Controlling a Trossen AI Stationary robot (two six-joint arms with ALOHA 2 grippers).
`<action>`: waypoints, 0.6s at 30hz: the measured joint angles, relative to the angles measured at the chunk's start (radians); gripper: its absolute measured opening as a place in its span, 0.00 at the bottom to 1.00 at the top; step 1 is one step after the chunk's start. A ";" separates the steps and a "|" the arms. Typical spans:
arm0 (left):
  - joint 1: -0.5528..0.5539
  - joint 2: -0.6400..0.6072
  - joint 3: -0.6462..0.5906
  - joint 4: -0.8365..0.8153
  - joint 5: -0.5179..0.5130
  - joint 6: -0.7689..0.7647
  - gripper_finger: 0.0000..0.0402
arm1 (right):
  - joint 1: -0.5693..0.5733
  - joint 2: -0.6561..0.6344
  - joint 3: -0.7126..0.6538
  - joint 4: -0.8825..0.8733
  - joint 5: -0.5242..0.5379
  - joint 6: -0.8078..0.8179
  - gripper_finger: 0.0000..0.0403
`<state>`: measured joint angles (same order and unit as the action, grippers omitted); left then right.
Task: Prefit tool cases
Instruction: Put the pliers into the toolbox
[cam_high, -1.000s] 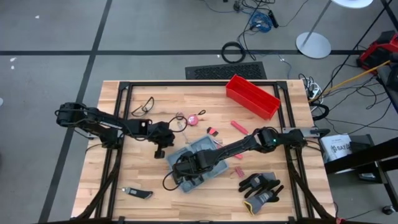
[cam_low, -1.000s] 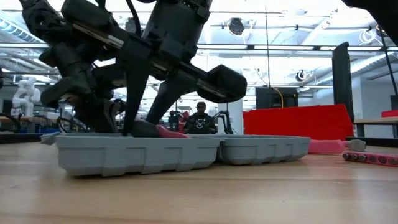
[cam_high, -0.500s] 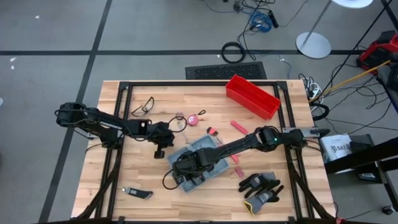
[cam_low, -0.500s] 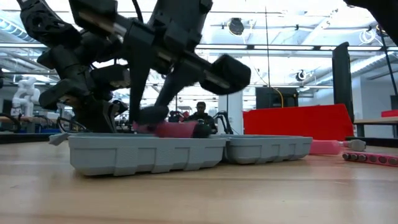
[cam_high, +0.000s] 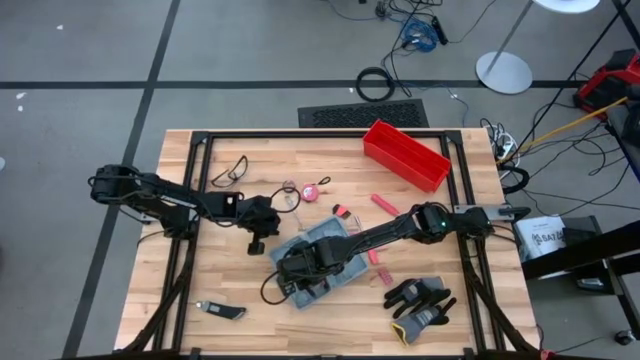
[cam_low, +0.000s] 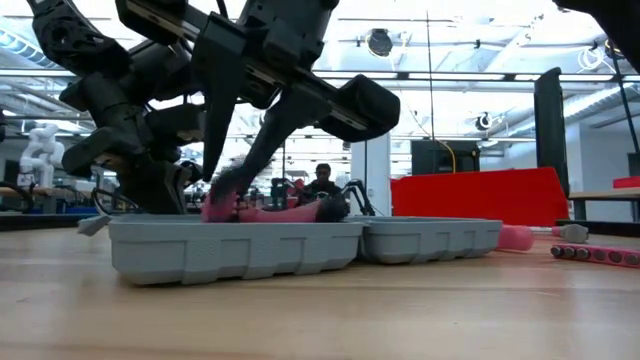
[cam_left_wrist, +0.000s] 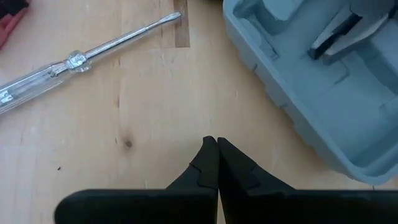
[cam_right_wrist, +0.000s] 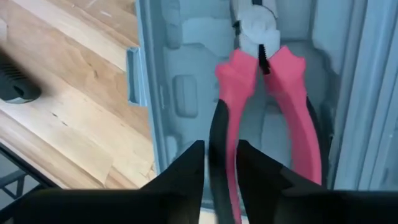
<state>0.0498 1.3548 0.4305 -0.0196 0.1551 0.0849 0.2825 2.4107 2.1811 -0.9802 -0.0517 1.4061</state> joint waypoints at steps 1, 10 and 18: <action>0.000 0.000 0.000 0.000 0.000 0.000 0.00 | 0.000 0.000 0.000 -0.001 0.000 0.003 0.23; 0.000 0.000 0.000 -0.011 0.000 0.000 0.00 | 0.000 -0.024 0.000 -0.012 -0.017 0.017 0.28; 0.000 0.000 0.000 -0.011 0.000 0.007 0.00 | -0.009 -0.017 0.002 0.013 0.106 -0.051 0.21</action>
<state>0.0498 1.3546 0.4301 -0.0311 0.1555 0.0921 0.2730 2.3941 2.1830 -0.9676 0.0547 1.3546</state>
